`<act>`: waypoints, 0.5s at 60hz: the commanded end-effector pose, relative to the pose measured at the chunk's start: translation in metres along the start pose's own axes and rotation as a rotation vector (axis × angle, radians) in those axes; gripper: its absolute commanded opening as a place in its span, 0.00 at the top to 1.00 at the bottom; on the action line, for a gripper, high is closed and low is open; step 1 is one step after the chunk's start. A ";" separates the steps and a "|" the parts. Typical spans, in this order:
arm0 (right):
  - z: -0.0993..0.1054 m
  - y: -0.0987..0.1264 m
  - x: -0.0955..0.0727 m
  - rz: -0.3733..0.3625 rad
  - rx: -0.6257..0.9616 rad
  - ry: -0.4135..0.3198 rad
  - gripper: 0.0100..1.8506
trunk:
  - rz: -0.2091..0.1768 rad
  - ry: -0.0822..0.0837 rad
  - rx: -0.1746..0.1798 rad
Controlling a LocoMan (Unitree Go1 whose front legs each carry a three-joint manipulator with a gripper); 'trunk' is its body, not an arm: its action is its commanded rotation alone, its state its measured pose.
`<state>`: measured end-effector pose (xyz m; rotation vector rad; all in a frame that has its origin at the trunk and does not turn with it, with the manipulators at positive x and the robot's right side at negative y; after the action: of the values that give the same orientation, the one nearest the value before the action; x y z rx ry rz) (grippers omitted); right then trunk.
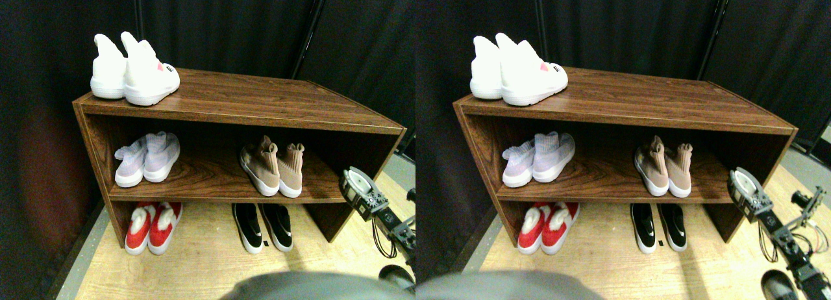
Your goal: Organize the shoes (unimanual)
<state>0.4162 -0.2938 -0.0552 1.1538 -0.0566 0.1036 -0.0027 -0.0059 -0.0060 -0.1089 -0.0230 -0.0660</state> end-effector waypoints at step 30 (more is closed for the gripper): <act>-0.028 -0.035 -0.026 -0.009 0.118 0.055 0.97 | 0.028 0.079 -0.032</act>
<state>0.3942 -0.2857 -0.1036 1.2313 0.0188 0.1007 -0.0050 -0.0054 -0.0053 -0.1130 0.0261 -0.0557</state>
